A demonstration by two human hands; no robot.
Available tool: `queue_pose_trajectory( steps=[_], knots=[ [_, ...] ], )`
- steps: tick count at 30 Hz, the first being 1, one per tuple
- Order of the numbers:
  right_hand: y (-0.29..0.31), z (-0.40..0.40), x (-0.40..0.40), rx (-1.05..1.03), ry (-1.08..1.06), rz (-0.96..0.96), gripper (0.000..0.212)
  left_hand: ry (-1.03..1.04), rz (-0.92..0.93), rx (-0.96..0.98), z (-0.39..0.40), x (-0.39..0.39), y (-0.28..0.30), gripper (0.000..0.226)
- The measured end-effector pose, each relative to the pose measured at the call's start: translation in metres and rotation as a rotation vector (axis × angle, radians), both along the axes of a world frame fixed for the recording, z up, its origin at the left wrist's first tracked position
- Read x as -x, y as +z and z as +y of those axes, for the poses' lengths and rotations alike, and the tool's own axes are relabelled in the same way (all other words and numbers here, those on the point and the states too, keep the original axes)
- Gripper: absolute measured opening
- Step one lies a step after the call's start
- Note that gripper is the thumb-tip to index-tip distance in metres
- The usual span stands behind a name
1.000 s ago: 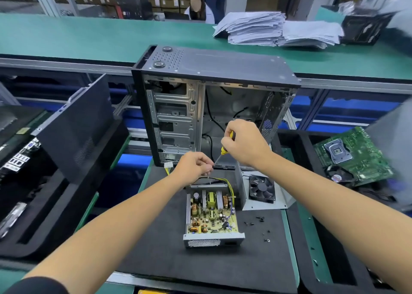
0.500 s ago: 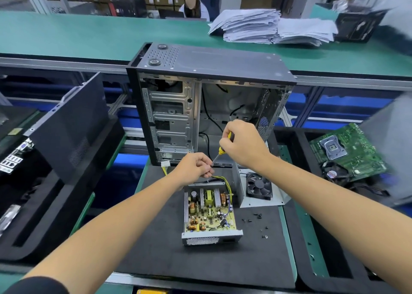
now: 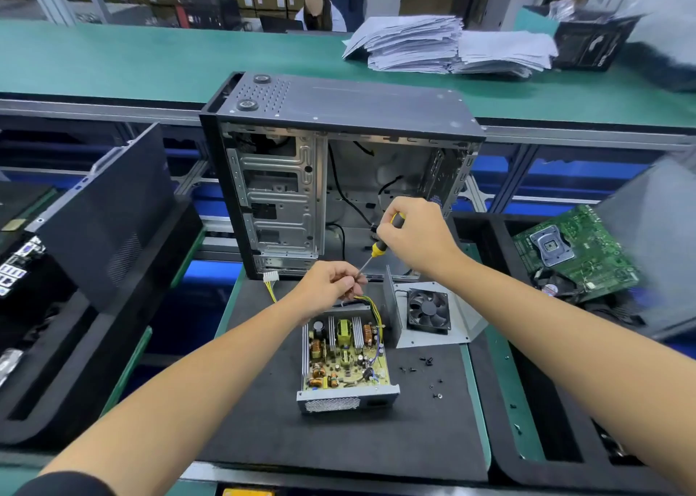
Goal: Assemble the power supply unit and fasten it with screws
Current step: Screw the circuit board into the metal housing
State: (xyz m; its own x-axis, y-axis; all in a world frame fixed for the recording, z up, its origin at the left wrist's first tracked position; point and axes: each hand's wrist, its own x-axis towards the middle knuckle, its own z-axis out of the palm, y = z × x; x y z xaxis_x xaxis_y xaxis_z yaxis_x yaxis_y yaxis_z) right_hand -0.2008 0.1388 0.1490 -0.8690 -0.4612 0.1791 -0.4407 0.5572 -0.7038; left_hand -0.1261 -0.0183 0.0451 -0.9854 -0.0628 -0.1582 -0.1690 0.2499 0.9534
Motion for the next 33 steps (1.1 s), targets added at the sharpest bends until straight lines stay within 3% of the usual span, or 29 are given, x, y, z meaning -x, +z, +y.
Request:
queue_pose_trajectory(
  steps=[9, 33],
  knots=[
    [-0.001, 0.01, 0.003, 0.102, -0.12, -0.072, 0.008, -0.005, 0.007, -0.017, 0.01, 0.007, 0.006, 0.03],
    [-0.013, 0.017, 0.0, 0.009, -0.055, -0.057, 0.006, -0.145, -0.025, 0.138, 0.01, 0.013, 0.001, 0.021]
  ],
)
